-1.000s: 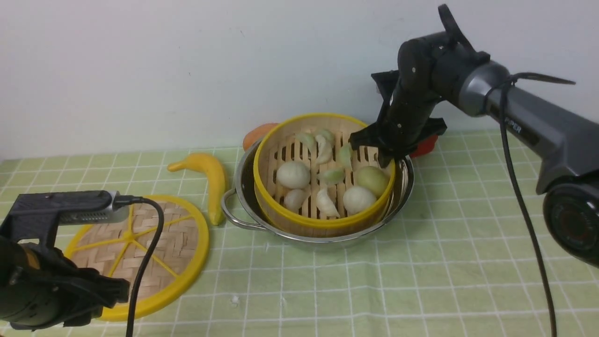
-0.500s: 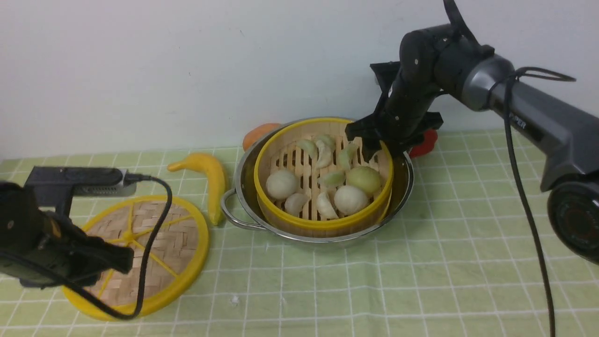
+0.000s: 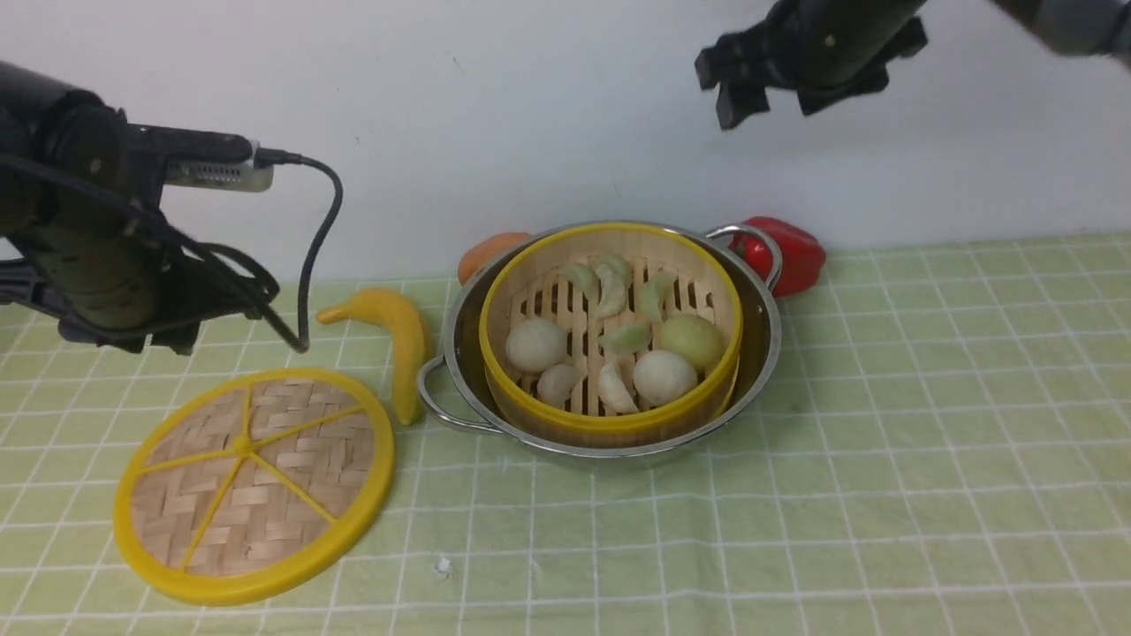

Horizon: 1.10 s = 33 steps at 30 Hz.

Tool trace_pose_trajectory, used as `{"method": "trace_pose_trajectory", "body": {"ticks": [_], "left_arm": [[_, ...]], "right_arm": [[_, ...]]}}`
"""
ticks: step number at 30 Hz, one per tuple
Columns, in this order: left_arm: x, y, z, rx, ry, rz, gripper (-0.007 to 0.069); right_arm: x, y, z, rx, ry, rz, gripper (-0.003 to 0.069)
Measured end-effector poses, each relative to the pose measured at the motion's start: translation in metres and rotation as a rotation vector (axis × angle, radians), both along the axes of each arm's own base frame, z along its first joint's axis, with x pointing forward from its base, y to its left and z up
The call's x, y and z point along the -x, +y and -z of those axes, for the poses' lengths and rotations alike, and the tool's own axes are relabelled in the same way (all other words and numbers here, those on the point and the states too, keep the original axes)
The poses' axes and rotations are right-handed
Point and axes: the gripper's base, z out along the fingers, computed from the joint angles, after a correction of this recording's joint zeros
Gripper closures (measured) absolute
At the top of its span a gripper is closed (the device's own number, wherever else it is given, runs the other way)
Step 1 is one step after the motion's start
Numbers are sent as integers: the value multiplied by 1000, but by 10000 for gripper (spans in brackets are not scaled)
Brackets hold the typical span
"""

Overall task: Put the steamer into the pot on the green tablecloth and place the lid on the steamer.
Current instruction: 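Place the bamboo steamer basket of food into the steel pot with the right gripper, then grasp the bamboo steamer lid lying on the table by its centre knob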

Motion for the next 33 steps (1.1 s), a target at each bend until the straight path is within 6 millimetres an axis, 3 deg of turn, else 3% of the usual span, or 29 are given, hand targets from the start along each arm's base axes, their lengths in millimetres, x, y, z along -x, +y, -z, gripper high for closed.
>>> {"method": "trace_pose_trajectory", "body": {"ticks": [3, 4, 7, 8, 9, 11, 13, 18, 25, 33], "left_arm": [[-14, -1, 16, -7, 50, -5, 382], [-15, -1, 17, -7, 54, -5, 382], [-26, -2, 46, -16, 134, -5, 382], [-26, -2, 48, -17, 137, -5, 382], [-30, -2, 60, -20, 170, -5, 382], [-31, -2, 65, -21, 184, -5, 382], [-34, -3, 75, -19, 207, -6, 382], [-38, -5, 88, 3, 217, -5, 382], [-44, -6, 98, 27, 203, -3, 382], [-46, 4, 112, 81, 230, -60, 382]], "right_arm": [[37, -10, -34, -40, -23, -41, 114], [39, -10, -36, -41, -23, -44, 114], [88, -26, -60, -55, -33, -84, 114], [94, -28, -63, -53, -35, -87, 114], [119, -38, -71, -47, -44, -98, 114], [132, -44, -74, -45, -51, -101, 114], [165, -56, -81, -42, -68, -110, 114], [220, -79, -84, -41, -102, -110, 114], [275, -101, -82, -60, -148, -105, 114], [300, -111, -88, -93, -196, -89, 114]]}}
